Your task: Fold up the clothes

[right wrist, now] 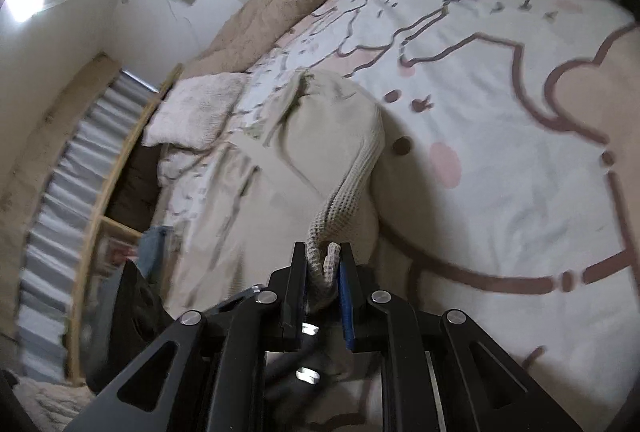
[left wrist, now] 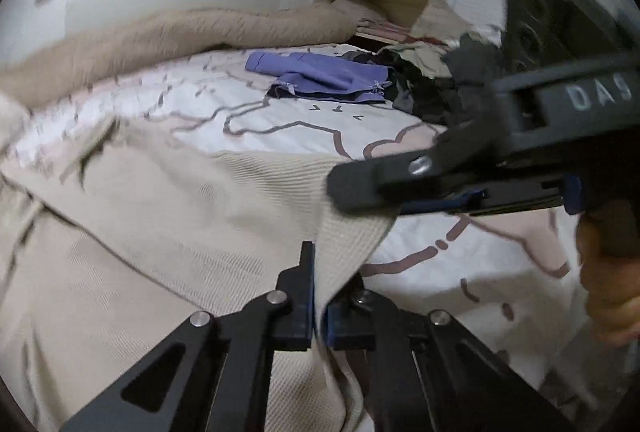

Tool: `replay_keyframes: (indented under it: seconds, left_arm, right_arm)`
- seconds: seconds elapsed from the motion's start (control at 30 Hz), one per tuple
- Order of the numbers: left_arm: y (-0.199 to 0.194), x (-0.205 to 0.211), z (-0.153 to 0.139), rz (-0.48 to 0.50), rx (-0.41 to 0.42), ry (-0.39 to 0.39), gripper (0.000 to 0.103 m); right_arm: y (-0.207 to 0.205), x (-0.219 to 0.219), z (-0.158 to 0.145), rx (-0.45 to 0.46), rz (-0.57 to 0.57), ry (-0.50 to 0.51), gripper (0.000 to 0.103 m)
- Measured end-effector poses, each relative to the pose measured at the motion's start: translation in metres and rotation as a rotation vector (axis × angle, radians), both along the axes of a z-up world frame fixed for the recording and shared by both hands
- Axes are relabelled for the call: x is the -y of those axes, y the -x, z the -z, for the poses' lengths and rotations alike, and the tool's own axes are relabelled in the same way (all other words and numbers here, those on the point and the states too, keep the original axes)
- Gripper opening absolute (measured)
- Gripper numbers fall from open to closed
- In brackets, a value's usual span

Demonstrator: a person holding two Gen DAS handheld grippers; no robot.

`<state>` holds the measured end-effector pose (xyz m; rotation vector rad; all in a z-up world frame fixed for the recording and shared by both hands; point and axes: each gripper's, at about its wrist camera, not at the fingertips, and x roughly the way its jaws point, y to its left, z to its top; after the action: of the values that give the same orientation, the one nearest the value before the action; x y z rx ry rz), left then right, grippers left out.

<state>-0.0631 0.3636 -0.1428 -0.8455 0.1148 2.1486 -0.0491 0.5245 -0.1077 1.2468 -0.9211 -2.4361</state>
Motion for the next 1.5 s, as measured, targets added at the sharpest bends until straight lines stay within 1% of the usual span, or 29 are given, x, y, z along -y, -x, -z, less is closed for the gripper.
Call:
replay_keyframes:
  seconds: [0.03,0.07,0.1,0.2,0.27,0.3,0.37,0.5,0.63,0.7,0.77,0.83,0.87,1.0,1.13,1.17,1.2,1.23,1.27,1.33,1.37,1.4,1.5]
  left_arm:
    - [0.002,0.005,0.000,-0.004,0.021,-0.024,0.004]
    - [0.002,0.009,0.000,-0.005,0.038,-0.045,0.004]
    - [0.002,0.013,-0.001,-0.005,0.054,-0.067,0.004]
    - [0.003,0.026,-0.005,-0.005,0.100,-0.133,0.004]
    - [0.003,0.032,-0.009,0.000,0.119,-0.166,0.005]
    - [0.003,0.034,-0.010,0.004,0.130,-0.181,0.004]
    - [0.004,0.039,-0.012,0.010,0.146,-0.203,0.005]
    - [0.005,0.051,-0.014,0.018,0.184,-0.249,0.004]
    - [0.005,0.066,-0.020,0.024,0.196,-0.274,0.005]
    - [0.007,0.075,-0.023,0.022,0.206,-0.295,0.005]
    - [0.009,0.084,-0.025,0.019,0.216,-0.310,0.005]
    - [0.011,0.094,-0.027,0.016,0.230,-0.332,0.004]
    - [0.012,0.098,-0.028,0.016,0.236,-0.340,0.004]
    - [0.012,0.107,-0.031,0.022,0.239,-0.358,0.004]
    - [0.011,0.114,-0.033,0.024,0.242,-0.373,0.005]
    - [0.011,0.115,-0.033,0.024,0.242,-0.375,0.005]
    - [0.011,0.116,-0.033,0.025,0.246,-0.376,0.004]
    - [0.010,0.117,-0.033,0.026,0.250,-0.376,0.004]
    - [0.010,0.119,-0.033,0.027,0.254,-0.377,0.004]
    - [0.007,0.124,-0.035,0.033,0.256,-0.377,0.004]
    - [0.006,0.127,-0.036,0.036,0.255,-0.377,0.004]
    - [0.004,0.131,-0.038,0.038,0.254,-0.377,0.005]
    - [-0.004,0.151,-0.044,0.030,0.254,-0.377,0.005]
  right_arm:
    - [0.000,0.000,-0.005,-0.011,0.007,-0.025,0.033]
    - [0.001,-0.001,-0.009,-0.021,0.015,-0.049,0.065]
    - [0.004,-0.004,-0.017,-0.041,0.027,-0.068,0.083]
    - [0.014,-0.017,-0.042,-0.108,0.069,-0.118,0.083]
    - [0.041,-0.029,-0.059,-0.147,0.069,-0.159,0.083]
    - [0.060,-0.033,-0.066,-0.162,0.062,-0.184,0.083]
    - [0.105,-0.036,-0.072,-0.143,0.021,-0.234,0.083]
    - [0.214,-0.007,-0.068,-0.083,-0.158,-0.350,0.082]
    - [0.298,0.034,-0.042,-0.008,-0.290,-0.399,0.082]
    - [0.323,0.054,-0.026,0.023,-0.333,-0.426,0.082]
    - [0.342,0.071,-0.011,0.045,-0.365,-0.466,0.082]
    - [0.357,0.085,0.004,0.059,-0.391,-0.476,0.082]
    - [0.364,0.090,0.010,0.062,-0.393,-0.469,0.082]
    - [0.390,0.095,0.037,0.109,-0.376,-0.370,0.082]
    - [0.409,0.103,0.057,0.150,-0.367,-0.369,0.082]
    - [0.411,0.105,0.062,0.155,-0.372,-0.355,0.076]
    - [0.413,0.107,0.066,0.159,-0.379,-0.337,0.059]
    - [0.412,0.110,0.070,0.162,-0.384,-0.323,0.051]
    - [0.411,0.113,0.071,0.156,-0.384,-0.320,0.035]
    - [0.405,0.118,0.064,0.119,-0.368,-0.348,0.029]
    - [0.401,0.121,0.060,0.098,-0.359,-0.364,0.024]
    - [0.397,0.123,0.055,0.078,-0.350,-0.379,0.023]
    - [0.387,0.126,0.036,0.070,-0.310,-0.386,0.022]
